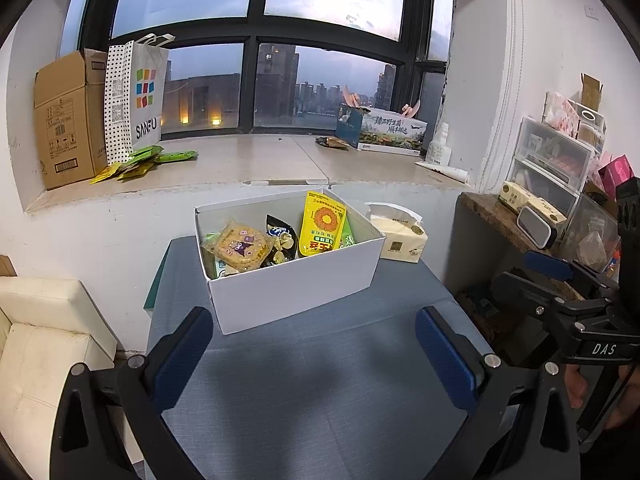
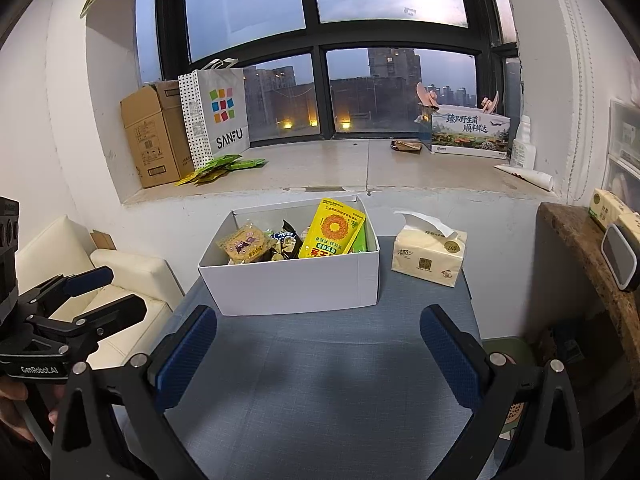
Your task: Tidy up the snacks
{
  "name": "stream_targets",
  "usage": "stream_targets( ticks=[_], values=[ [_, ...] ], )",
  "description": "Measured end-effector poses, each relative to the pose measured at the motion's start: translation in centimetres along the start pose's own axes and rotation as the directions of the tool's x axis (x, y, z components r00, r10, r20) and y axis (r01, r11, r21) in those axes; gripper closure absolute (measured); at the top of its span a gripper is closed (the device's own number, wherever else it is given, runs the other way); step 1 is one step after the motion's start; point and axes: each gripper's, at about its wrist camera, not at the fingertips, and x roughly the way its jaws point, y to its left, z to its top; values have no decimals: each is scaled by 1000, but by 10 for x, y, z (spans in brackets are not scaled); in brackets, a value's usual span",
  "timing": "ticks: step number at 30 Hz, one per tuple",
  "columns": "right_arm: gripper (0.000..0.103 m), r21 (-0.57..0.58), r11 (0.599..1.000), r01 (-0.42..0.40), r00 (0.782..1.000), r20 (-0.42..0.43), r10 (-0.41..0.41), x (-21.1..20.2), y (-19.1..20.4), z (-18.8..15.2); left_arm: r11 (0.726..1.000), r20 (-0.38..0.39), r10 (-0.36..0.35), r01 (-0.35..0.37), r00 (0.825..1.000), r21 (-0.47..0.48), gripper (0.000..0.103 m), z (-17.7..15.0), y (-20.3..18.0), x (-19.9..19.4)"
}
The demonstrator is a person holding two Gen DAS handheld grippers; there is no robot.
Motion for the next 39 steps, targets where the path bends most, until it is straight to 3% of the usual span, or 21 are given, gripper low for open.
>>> stream_targets(
  ticks=[39],
  values=[
    [0, -8, 1000, -7, 1000, -6, 7, 4, 0, -1, 1000, -4, -1, 1, 1000, 7, 0, -1, 0, -1]
  ],
)
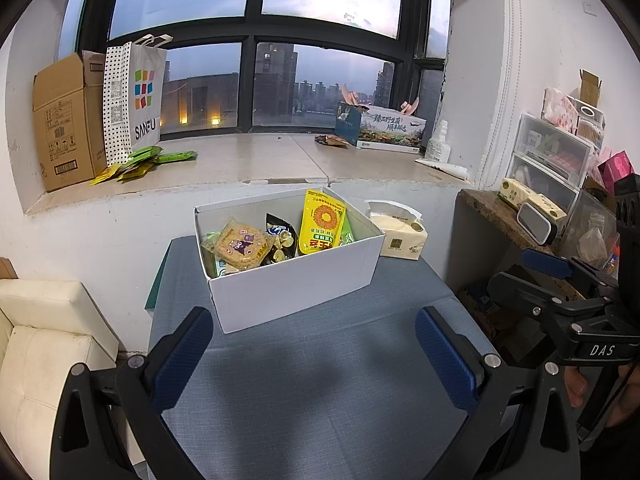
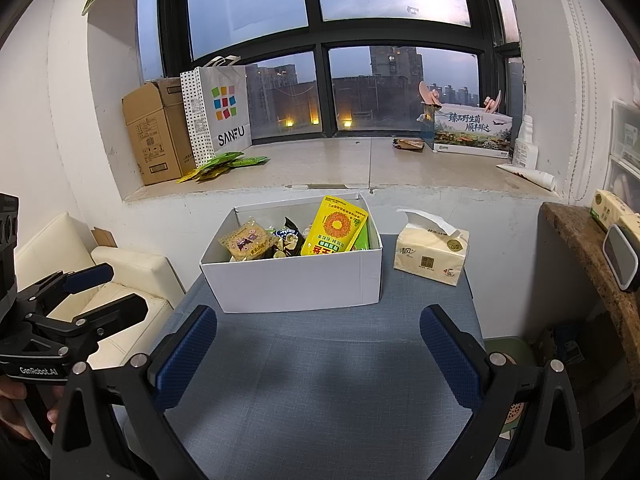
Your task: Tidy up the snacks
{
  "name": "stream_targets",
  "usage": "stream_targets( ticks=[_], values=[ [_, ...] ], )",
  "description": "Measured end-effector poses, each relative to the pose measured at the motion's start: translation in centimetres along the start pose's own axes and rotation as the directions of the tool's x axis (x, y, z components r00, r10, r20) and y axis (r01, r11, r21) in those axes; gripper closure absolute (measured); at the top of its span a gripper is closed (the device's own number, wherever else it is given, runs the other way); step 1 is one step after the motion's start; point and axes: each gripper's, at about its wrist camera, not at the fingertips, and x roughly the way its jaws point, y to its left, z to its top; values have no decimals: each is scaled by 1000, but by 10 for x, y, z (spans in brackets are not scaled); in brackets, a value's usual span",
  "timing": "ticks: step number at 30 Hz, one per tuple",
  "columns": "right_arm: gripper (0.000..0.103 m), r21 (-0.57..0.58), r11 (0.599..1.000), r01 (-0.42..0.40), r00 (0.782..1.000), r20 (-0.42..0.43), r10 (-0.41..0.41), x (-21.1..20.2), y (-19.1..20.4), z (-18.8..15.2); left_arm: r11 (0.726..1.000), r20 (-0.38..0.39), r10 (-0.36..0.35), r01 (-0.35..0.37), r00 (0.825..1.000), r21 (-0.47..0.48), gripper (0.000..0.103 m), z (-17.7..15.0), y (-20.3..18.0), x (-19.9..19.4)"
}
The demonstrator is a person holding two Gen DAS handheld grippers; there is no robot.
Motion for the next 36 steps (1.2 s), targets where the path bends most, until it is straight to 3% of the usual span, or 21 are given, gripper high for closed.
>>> stream_targets(
  ticks=[36],
  values=[
    [0, -5, 1000, -3, 1000, -3, 3, 1, 0, -3, 1000, -5, -13, 13, 1000, 10, 0, 0, 3, -2]
  ],
)
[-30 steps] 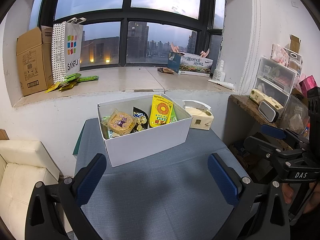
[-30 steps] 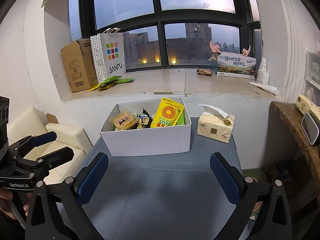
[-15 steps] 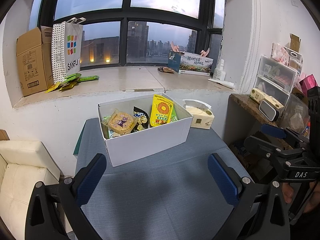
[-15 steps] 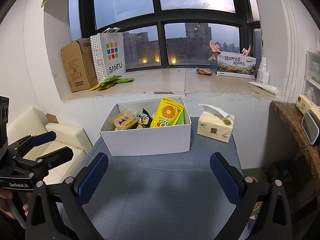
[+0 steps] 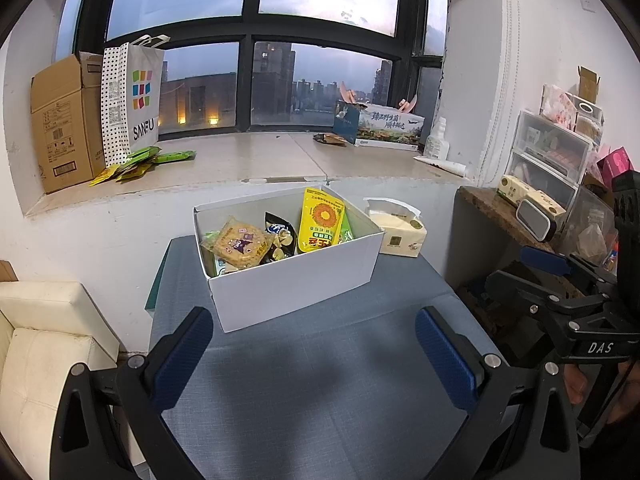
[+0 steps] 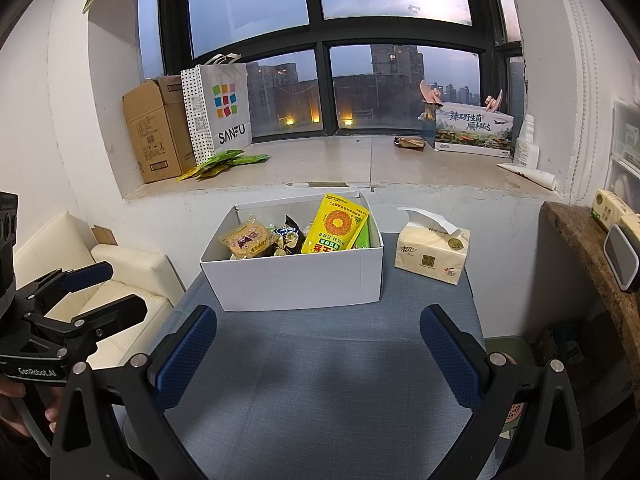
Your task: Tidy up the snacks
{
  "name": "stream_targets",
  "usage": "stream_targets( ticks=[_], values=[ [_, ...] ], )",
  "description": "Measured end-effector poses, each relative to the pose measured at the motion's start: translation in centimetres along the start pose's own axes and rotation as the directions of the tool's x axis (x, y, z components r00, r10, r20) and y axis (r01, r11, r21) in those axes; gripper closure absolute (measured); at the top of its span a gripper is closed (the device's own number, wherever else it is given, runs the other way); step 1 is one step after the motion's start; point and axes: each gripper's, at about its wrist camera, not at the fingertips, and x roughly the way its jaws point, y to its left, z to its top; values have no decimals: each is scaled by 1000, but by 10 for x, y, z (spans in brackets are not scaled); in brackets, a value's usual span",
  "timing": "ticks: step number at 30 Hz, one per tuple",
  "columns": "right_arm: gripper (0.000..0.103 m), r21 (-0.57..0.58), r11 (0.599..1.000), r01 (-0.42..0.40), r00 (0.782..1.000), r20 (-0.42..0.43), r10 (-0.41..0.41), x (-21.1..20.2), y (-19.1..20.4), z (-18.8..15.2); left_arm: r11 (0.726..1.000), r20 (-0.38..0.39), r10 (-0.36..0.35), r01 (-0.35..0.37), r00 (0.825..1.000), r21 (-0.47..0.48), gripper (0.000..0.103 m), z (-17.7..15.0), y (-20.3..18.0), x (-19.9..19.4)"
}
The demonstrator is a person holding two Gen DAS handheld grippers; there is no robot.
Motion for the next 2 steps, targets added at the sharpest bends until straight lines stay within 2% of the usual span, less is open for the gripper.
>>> stream_targets(
  ticks=[2],
  values=[
    [0, 0, 1000, 0, 1000, -1, 0, 0, 0, 0, 1000, 3, -8, 8, 1000, -8, 0, 0, 1, 0]
  ],
)
